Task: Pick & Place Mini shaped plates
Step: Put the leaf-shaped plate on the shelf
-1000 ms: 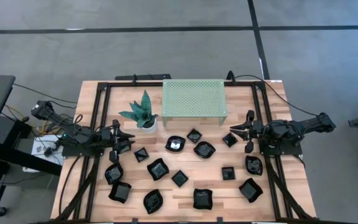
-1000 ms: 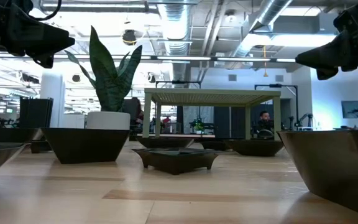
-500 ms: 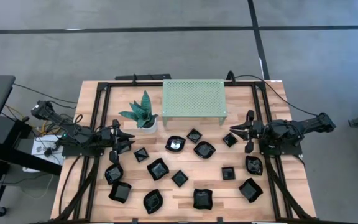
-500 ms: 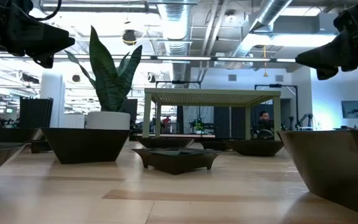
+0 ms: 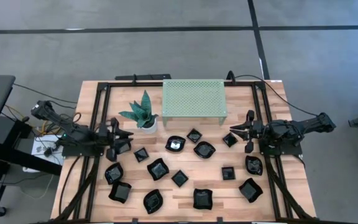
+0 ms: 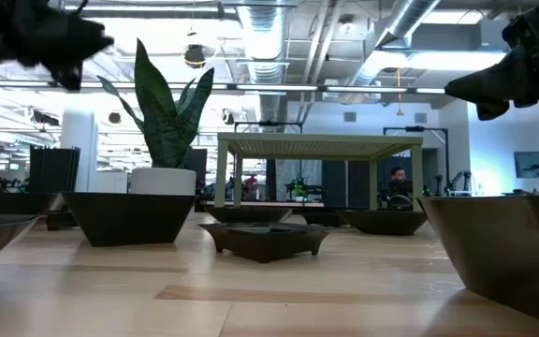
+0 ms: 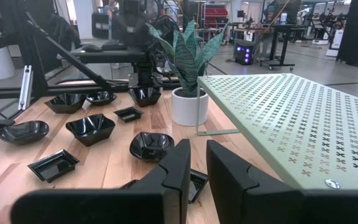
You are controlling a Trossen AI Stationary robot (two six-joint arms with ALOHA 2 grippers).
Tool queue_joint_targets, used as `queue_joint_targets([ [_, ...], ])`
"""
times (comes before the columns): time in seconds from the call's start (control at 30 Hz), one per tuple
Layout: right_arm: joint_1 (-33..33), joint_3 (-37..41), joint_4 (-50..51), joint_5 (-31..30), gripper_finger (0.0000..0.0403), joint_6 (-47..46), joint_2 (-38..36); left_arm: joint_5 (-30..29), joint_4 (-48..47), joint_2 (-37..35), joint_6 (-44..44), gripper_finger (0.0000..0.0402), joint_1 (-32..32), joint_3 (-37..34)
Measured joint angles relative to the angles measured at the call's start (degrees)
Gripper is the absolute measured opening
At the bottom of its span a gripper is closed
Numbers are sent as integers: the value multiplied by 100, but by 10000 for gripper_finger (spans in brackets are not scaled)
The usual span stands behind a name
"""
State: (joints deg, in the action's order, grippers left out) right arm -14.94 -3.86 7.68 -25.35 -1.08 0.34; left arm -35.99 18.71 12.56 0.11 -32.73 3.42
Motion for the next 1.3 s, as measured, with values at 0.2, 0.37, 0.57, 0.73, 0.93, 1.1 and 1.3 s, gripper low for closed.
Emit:
queue_joint_targets([
  [0.2,2,0,0,-1,47,0,0,-1,32,39,427,108,0,539],
  [0.37,0,0,0,17,47,107,0,-2,-19,452,427,108,0,579],
  [0.57,64,0,0,-16,47,1775,1,-2,159,1100,92,108,0,583],
  [0.73,83,0,-7,-14,47,2428,2,-2,225,1378,-341,108,0,583],
  [0.93,70,17,-671,163,47,198,-2,-115,237,1640,-360,108,0,726],
  [1.1,72,9,-1494,297,47,-940,0,-560,233,2007,-135,108,0,1244],
  [1.3,79,9,-1741,280,47,-766,2,-641,244,2211,252,108,0,1691],
])
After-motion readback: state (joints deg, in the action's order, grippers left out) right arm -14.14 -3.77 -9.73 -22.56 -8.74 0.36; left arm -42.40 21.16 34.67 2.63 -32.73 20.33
